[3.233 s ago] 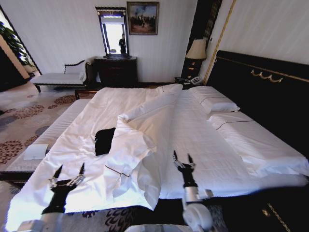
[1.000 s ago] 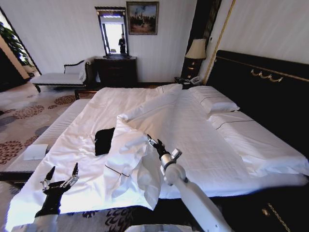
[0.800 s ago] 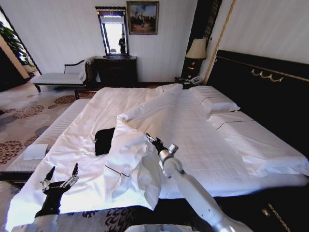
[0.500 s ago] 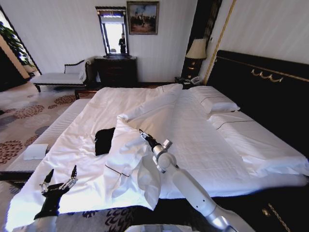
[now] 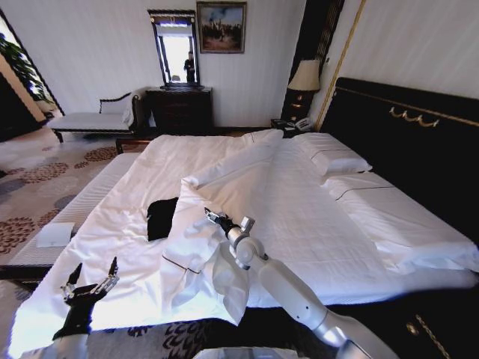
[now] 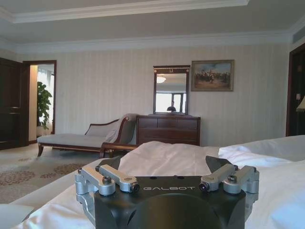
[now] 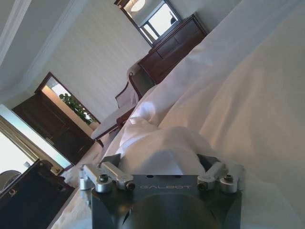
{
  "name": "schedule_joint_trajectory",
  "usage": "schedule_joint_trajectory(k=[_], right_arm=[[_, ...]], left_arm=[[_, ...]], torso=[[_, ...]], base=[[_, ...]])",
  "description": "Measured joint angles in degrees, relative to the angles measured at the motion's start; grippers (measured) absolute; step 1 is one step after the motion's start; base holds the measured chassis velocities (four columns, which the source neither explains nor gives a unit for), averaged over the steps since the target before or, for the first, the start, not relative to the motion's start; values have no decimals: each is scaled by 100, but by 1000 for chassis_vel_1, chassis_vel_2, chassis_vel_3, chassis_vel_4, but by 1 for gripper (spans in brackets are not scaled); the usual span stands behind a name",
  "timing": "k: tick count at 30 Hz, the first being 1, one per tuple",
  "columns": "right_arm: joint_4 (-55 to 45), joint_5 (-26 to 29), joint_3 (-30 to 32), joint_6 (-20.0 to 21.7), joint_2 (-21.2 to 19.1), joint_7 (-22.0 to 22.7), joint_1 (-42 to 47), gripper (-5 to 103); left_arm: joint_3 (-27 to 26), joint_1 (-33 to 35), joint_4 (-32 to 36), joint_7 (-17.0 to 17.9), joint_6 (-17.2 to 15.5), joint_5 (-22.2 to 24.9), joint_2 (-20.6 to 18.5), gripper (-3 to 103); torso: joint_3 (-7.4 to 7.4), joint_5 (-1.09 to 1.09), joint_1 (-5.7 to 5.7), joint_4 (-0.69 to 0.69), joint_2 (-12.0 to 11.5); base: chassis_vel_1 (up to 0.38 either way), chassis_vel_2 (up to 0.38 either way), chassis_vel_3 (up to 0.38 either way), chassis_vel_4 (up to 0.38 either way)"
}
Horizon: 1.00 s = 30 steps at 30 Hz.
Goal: Fold the clothes on the bed.
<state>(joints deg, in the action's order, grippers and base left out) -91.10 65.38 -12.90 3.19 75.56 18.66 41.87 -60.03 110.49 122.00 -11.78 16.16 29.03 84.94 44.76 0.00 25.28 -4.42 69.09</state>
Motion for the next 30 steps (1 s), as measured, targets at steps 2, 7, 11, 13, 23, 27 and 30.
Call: schedule_joint_trajectory(k=[2, 7, 11, 13, 23, 27, 30], right_arm=[[-13, 36, 10, -9, 8, 1, 31, 84], [-231, 444, 57, -160, 53, 76, 243, 51], [-328, 484, 98, -231, 37, 39, 370, 40], [-434, 580, 150, -248, 34, 91, 471, 30], [-1243, 664, 777, -400, -49, 335, 1062, 1], [-1676, 634, 1387, -345, -245, 449, 1454, 1], [-1939, 554, 1777, -316, -404, 449, 1745, 1]], left_arm=[[-6, -7, -22, 4, 0, 4, -8, 100], [19, -46, -79, 12, -1, 5, -19, 100], [25, -52, -104, 40, -7, 65, -30, 100], [20, -60, -123, 51, -8, 82, -40, 100], [17, -95, -181, 64, -8, 99, -74, 100], [51, -123, -187, 67, -5, 101, -81, 100], [93, -141, -183, 72, -5, 103, -84, 100]], torso=[[0, 0, 0, 0, 0], [0, 0, 0, 0, 0], [0, 0, 0, 0, 0], [0, 0, 0, 0, 0], [0, 1, 0, 2, 0], [0, 1, 0, 1, 0], [0, 1, 0, 1, 0]], base=[[0, 0, 0, 0], [0, 0, 0, 0], [0, 0, 0, 0], [0, 0, 0, 0], [0, 0, 0, 0], [0, 0, 0, 0], [0, 0, 0, 0]])
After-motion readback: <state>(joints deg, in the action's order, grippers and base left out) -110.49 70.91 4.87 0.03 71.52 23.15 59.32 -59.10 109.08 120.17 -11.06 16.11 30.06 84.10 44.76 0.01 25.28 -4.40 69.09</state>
